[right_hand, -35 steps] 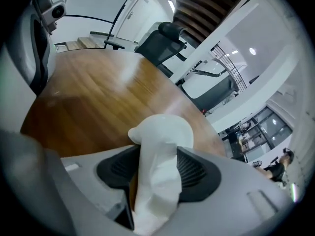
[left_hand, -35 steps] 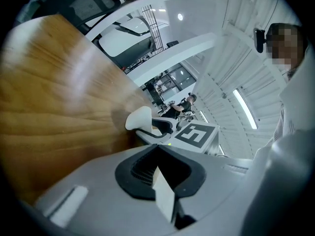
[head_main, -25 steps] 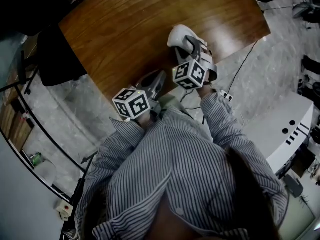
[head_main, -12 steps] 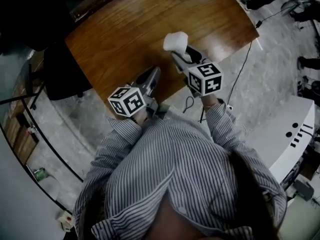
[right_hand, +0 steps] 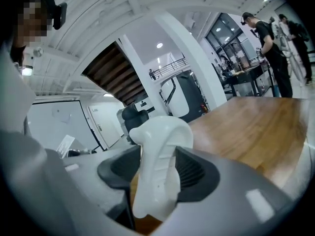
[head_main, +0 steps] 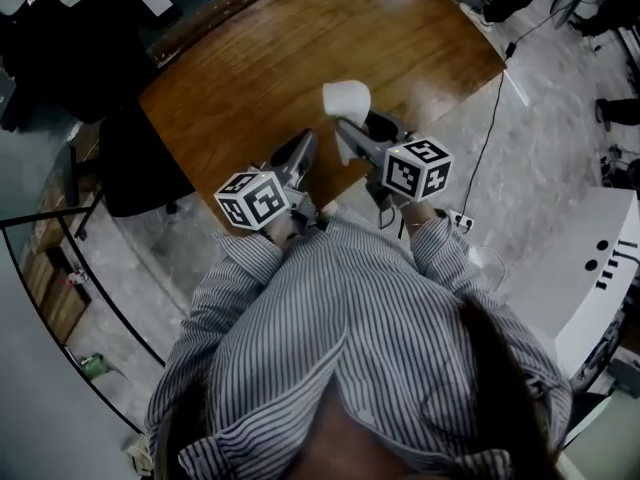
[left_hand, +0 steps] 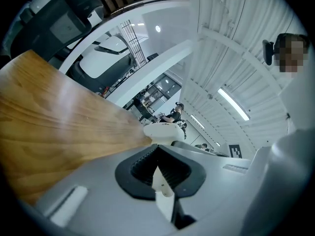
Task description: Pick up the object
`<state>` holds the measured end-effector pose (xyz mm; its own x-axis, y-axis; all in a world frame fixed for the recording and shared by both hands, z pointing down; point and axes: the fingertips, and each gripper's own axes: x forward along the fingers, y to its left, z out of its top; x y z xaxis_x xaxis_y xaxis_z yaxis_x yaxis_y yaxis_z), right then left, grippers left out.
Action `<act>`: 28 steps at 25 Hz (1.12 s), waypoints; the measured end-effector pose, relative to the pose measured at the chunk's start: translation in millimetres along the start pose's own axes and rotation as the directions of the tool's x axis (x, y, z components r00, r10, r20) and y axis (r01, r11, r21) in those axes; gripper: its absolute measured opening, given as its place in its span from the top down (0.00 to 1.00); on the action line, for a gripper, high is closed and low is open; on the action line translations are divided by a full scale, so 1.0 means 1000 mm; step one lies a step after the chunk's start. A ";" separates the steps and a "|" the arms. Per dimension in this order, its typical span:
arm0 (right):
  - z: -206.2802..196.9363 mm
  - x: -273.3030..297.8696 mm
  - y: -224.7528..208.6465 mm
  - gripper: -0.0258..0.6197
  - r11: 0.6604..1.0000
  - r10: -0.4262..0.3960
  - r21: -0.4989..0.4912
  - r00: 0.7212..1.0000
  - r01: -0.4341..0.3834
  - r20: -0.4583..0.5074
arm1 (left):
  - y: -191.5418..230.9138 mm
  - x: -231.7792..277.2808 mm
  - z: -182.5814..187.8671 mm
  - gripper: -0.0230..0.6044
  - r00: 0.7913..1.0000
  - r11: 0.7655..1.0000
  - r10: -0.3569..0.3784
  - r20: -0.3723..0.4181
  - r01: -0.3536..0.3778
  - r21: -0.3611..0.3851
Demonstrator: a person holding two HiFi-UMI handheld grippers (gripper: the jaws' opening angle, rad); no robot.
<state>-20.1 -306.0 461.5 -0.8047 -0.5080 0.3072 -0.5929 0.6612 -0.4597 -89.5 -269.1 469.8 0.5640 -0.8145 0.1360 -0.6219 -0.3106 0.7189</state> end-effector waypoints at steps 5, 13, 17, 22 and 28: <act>-0.003 -0.008 0.003 0.62 0.999 -0.012 0.047 0.999 0.011 0.032 | -0.006 -0.001 0.003 0.96 1.000 1.000 -0.009 -0.002 0.009 0.030; -0.002 -0.011 0.006 0.62 0.999 -0.015 0.043 1.000 0.014 0.025 | -0.009 0.000 0.004 0.96 1.000 0.999 -0.012 -0.015 0.013 0.050; -0.004 -0.011 0.003 0.62 0.999 -0.026 0.047 0.999 0.025 0.020 | -0.006 0.000 0.003 0.96 1.000 0.999 -0.005 -0.019 0.006 0.051; -0.006 -0.011 0.003 0.72 0.998 -0.022 0.060 0.999 0.021 0.023 | -0.005 0.000 0.001 0.96 1.000 0.999 0.001 -0.029 0.001 0.054; -0.007 -0.011 0.000 0.73 0.997 -0.027 0.068 0.999 0.025 0.027 | -0.006 0.001 -0.001 0.96 0.999 0.998 0.002 -0.032 0.000 0.055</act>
<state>-11.3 -296.6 464.4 -0.7872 -0.5405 0.2969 -0.6096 0.6090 -0.5074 -84.2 -267.4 466.4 0.5799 -0.7991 0.1587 -0.6508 -0.3372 0.6803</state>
